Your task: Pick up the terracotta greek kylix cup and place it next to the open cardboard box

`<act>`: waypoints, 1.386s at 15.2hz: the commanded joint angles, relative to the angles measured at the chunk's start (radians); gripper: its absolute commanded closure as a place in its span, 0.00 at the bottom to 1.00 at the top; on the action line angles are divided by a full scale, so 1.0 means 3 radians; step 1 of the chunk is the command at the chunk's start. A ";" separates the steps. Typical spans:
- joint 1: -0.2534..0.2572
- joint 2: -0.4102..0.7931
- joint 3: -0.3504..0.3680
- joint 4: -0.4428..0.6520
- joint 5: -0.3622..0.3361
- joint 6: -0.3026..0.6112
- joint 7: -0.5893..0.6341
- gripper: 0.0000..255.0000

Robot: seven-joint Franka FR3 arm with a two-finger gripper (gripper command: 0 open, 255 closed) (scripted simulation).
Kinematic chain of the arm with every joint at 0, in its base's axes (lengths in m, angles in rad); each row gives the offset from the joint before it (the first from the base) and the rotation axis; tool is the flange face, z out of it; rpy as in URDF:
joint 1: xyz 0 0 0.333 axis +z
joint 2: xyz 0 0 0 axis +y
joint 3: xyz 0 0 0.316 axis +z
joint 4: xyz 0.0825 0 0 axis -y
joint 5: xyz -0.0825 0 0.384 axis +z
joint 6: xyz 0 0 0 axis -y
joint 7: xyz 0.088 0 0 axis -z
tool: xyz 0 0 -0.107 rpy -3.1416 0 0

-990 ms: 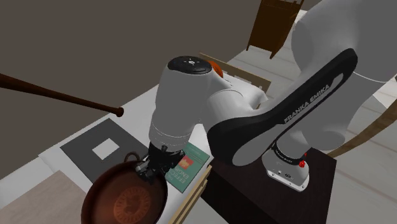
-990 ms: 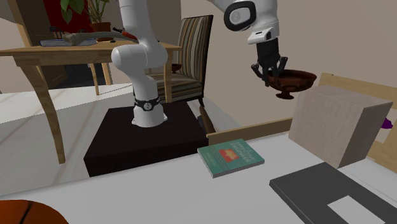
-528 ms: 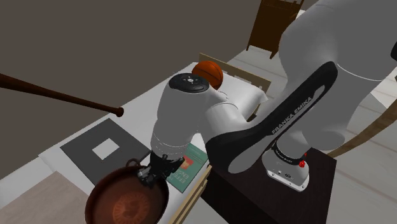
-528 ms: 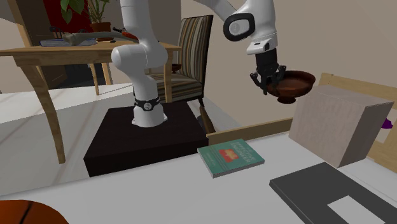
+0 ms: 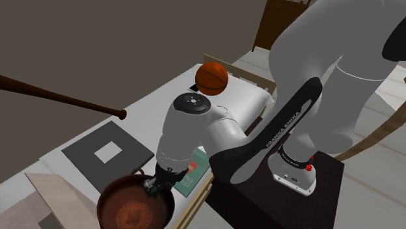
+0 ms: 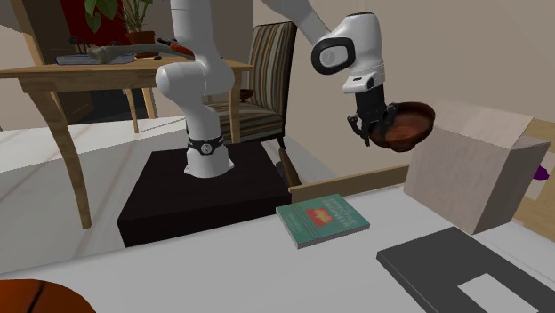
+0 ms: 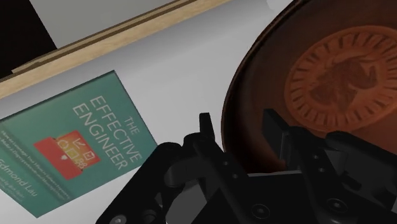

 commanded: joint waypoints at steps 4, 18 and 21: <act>0.0060 0.0219 -0.0075 -0.0045 -0.0257 0.0216 0.0176 1.00; 0.0457 0.0819 -0.0588 -0.0039 -0.0990 0.0763 0.0699 1.00; 0.0575 0.0947 -0.0732 -0.0016 -0.1116 0.0873 0.0795 1.00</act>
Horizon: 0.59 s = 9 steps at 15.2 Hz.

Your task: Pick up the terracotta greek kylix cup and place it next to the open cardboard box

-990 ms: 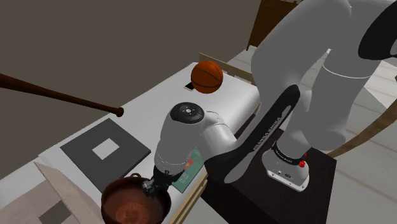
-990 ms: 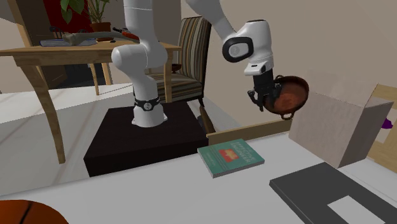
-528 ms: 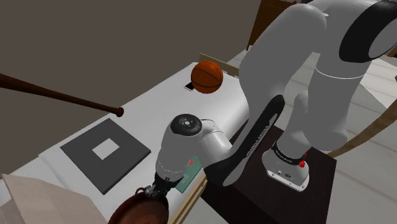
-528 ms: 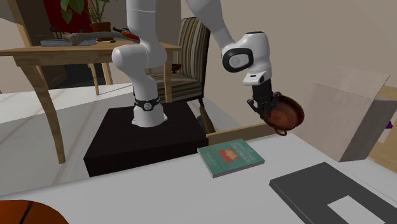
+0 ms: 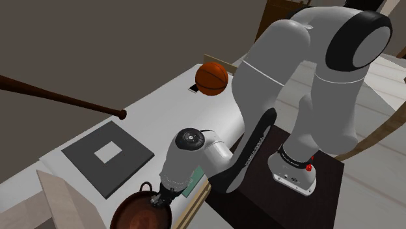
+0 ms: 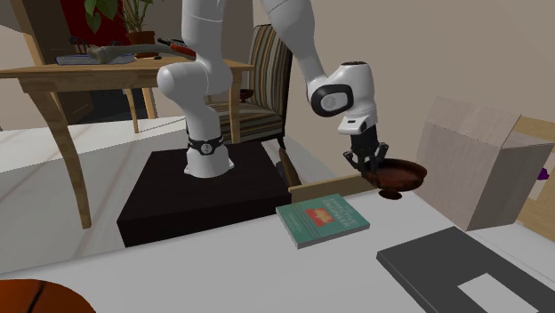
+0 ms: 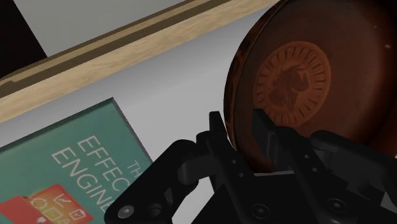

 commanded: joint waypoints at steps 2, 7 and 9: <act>0.0118 0.0123 -0.0141 0.0029 -0.0115 0.0108 0.0089 1.00; 0.0120 0.0122 -0.0143 0.0028 -0.0112 0.0109 0.0086 1.00; 0.0120 0.0122 -0.0143 0.0028 -0.0111 0.0109 0.0086 1.00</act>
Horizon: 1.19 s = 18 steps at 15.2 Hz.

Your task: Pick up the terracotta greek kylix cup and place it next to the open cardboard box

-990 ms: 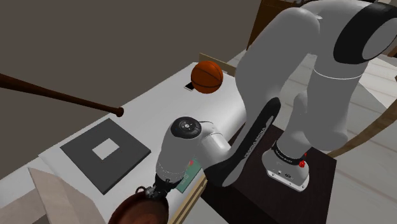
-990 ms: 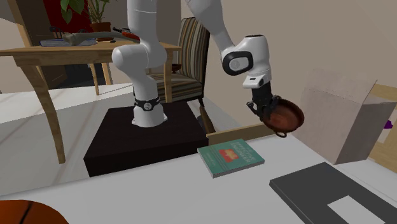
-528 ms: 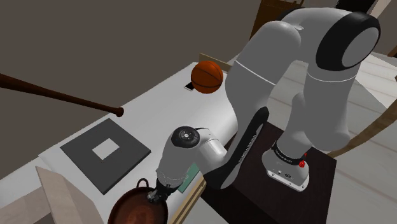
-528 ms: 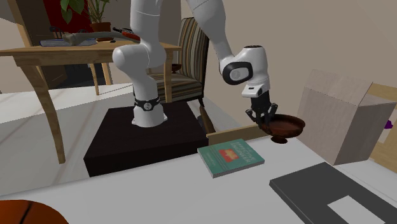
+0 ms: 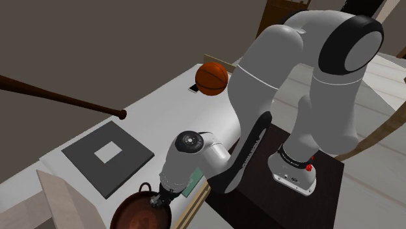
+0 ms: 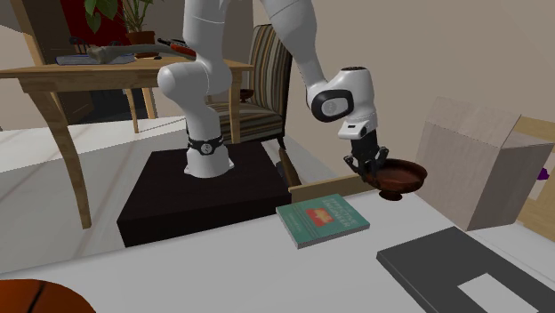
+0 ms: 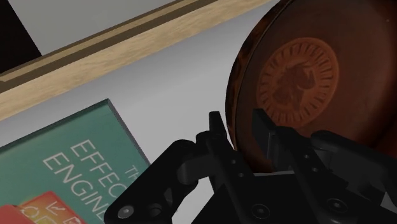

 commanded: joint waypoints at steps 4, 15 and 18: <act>-0.0015 -0.0006 0.0028 -0.0019 0.0014 -0.0009 -0.0016 0.00; -0.0456 -0.0478 0.0530 -0.0224 0.0452 -0.0281 -0.0355 0.00; -0.0456 -0.0478 0.0530 -0.0224 0.0452 -0.0281 -0.0355 0.00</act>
